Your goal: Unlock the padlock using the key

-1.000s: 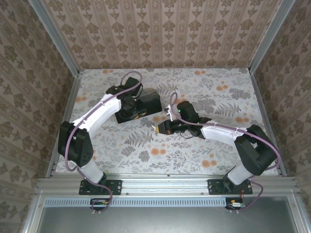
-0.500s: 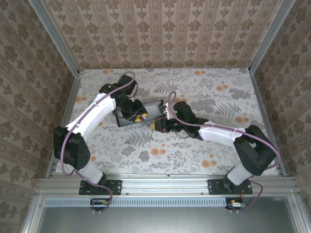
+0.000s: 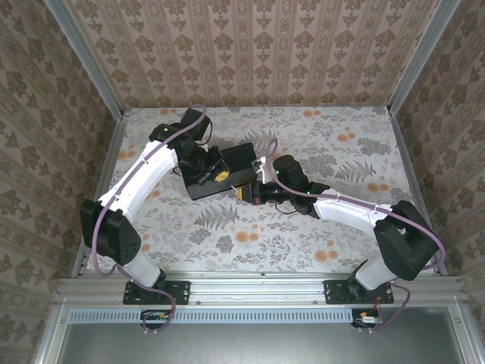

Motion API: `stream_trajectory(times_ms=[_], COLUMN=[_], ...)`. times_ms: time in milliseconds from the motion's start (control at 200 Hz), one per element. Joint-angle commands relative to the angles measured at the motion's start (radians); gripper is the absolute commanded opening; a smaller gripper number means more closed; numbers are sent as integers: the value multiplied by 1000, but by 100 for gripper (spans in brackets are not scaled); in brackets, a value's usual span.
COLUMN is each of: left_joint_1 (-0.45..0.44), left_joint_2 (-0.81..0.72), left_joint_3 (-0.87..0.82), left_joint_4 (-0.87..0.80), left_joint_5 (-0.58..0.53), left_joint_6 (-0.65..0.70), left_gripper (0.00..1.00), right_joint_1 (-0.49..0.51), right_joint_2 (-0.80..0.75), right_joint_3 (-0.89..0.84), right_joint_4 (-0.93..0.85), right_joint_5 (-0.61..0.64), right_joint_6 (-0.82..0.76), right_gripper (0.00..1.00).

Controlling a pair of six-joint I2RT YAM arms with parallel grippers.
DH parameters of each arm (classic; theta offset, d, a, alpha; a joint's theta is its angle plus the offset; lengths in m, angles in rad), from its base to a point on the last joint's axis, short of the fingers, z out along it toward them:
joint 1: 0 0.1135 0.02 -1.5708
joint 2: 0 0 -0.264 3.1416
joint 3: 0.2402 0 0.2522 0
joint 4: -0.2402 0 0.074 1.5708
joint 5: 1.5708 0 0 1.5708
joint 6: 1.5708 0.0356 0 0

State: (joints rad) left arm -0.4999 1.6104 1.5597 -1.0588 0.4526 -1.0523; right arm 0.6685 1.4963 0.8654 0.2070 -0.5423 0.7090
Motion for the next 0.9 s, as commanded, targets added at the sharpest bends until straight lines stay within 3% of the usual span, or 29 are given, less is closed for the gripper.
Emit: stream_trajectory(times_ms=[0,190,355,410,450,555,645,790,895], left_joint_1=[12,39,79,81,82,99,153,200,224], left_joint_2=[9,50,98,123,144,202,222,245,282], left_joint_3=[46,177,296,347,390,426,367,315,317], left_joint_4=[6,-26,-40,-56,-88,-81,44,145,159], left_joint_5=[-7,-85,-62,-72,-156,-304,-212,-122,-55], left_joint_6=[31,227,429,538,616,793,917,1153,1238], left_gripper=[13,21,28,35,41,68,77,78,80], right_joint_1=[-3,-38,-64,-67,-69,-69,-69,-69,-69], right_joint_2=[-42,-52,-58,-63,-63,-55,-47,-67,-73], right_joint_3=[32,39,91,106,116,143,167,173,166], right_joint_4=[-72,-121,-215,-240,-252,-280,-314,-348,-354], right_joint_5=[-13,-34,-45,-45,-47,-55,-59,-50,-55], right_joint_6=[-30,-58,-106,-119,-124,-130,-134,-137,-126], right_gripper=[0,0,0,0,0,0,0,0,0])
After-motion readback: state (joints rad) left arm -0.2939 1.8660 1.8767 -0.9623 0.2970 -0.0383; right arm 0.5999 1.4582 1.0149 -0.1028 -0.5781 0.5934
